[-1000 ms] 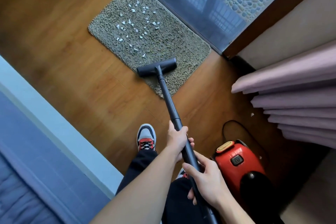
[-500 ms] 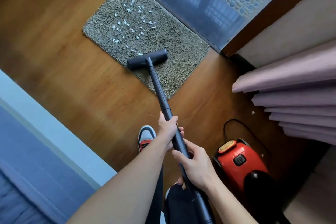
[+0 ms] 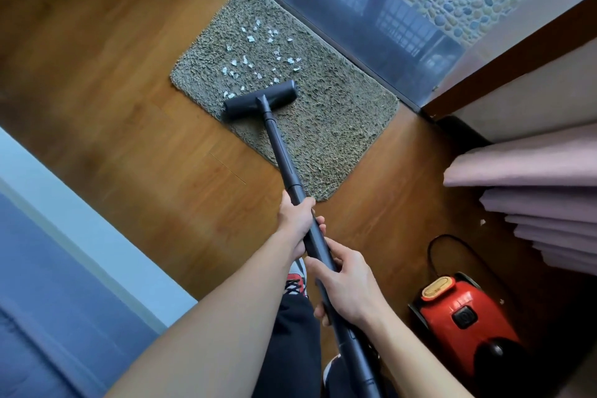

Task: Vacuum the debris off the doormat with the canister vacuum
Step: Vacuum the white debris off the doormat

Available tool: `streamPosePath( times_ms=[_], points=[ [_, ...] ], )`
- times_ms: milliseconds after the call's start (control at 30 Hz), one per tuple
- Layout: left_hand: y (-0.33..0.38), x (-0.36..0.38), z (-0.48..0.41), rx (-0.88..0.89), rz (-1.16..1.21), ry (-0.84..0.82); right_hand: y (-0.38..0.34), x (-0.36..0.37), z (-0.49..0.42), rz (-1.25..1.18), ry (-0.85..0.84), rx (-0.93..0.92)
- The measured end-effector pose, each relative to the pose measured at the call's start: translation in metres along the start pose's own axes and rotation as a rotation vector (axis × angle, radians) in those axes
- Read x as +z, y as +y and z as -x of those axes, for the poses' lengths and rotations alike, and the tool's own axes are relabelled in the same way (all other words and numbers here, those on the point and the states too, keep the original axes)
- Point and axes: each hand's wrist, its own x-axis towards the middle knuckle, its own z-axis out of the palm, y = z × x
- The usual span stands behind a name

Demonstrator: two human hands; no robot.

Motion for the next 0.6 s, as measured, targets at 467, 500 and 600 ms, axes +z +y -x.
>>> streamPosePath(
  times_ms=[467, 500, 600],
  points=[
    [-0.017, -0.003, 0.014, -0.029, 0.009, -0.001, 0.017, -0.002, 0.013, -0.143, -0.027, 0.057],
    [-0.024, -0.001, 0.019, -0.029, 0.017, -0.007, 0.023, -0.004, 0.018, -0.152, -0.026, 0.056],
    [-0.051, 0.009, 0.035, -0.011, 0.032, 0.002, 0.046, -0.016, 0.035, -0.133, -0.017, 0.052]
  ],
)
